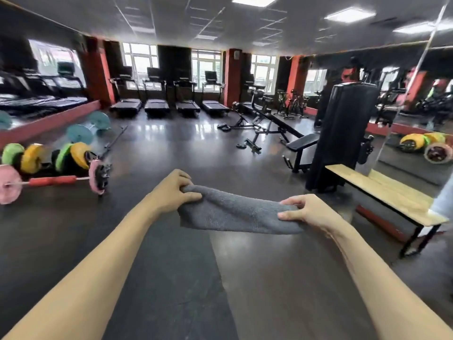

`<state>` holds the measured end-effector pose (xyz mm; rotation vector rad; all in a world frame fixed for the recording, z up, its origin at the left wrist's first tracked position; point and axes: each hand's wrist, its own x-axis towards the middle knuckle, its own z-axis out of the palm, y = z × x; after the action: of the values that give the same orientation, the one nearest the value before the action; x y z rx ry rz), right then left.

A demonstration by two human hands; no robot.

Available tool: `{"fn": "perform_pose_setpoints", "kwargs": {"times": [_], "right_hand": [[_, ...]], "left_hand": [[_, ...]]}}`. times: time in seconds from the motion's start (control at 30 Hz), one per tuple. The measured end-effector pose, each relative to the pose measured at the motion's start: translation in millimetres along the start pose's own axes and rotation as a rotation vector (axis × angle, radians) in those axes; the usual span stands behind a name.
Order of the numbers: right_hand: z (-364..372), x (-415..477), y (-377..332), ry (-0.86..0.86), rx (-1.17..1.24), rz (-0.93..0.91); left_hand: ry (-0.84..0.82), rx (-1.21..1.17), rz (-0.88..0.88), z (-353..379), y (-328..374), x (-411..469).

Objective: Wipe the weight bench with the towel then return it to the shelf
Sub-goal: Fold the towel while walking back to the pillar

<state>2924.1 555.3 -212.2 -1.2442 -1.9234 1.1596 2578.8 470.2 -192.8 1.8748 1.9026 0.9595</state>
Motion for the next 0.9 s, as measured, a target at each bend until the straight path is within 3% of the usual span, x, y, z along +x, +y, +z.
{"fn": "perform_pose_setpoints", "kwargs": {"times": [0.13,0.3,0.47,0.63,0.73,0.9], "right_hand": [[17.5,134.9,-31.3,-0.007,-0.109,-0.165],[95.4,271.4,-91.4,-0.154,0.096,-0.243],[206.5,404.4,-139.6,-0.237,0.405,-0.232],[318.5,534.6,-201.8,-0.364,0.556,-0.126],[377.9,600.6,-246.9,-0.461,0.559,-0.079],[459.8,694.8,-287.1,-0.589,0.631,0.029]], "left_hand": [[-0.017,-0.064,-0.056,-44.4,-55.1,67.1],[0.211,-0.433,-0.184,-101.4,-143.9,114.5],[0.501,-0.509,-0.233,-167.0,-259.5,172.9],[0.633,-0.567,-0.321,-243.7,-357.6,233.2],[0.638,-0.602,-0.387,-299.5,-409.2,259.8],[0.512,-0.625,-0.466,-365.6,-489.9,293.0]]}}
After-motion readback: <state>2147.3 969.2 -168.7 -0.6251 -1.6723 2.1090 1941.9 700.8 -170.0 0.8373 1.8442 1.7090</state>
